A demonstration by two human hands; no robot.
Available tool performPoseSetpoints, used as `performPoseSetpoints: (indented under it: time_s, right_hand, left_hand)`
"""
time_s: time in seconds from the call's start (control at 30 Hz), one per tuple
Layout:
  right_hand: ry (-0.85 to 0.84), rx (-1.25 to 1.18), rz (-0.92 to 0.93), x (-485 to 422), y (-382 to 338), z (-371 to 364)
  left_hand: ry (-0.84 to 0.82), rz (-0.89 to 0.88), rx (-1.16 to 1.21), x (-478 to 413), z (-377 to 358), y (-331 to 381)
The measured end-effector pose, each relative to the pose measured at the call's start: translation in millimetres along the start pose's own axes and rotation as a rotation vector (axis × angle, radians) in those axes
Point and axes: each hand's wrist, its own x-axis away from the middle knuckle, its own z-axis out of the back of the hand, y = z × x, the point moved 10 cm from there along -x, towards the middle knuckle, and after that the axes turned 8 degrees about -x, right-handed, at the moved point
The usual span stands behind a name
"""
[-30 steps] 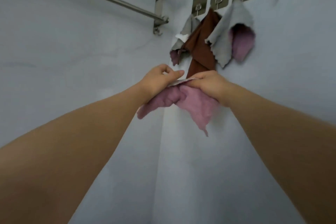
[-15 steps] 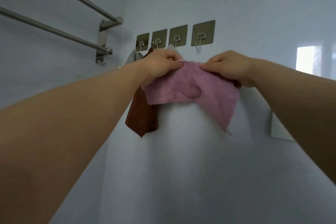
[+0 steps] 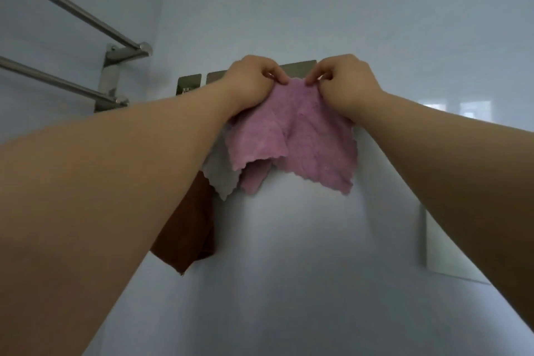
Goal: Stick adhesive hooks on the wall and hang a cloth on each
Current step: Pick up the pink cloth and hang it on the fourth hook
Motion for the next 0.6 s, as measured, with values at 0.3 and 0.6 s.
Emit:
performPoseSetpoints:
  time_s: [0.3,0.6]
  right_hand:
    - [0.175,0.604,0.199,15,-23,-19]
    - [0.096,0.204,-0.073,38,-8,-25]
  left_hand:
    - [0.232,-0.075,-0.301,8,-11,-3]
    - [0.08,-0.179,-0.166,44,-25,-13]
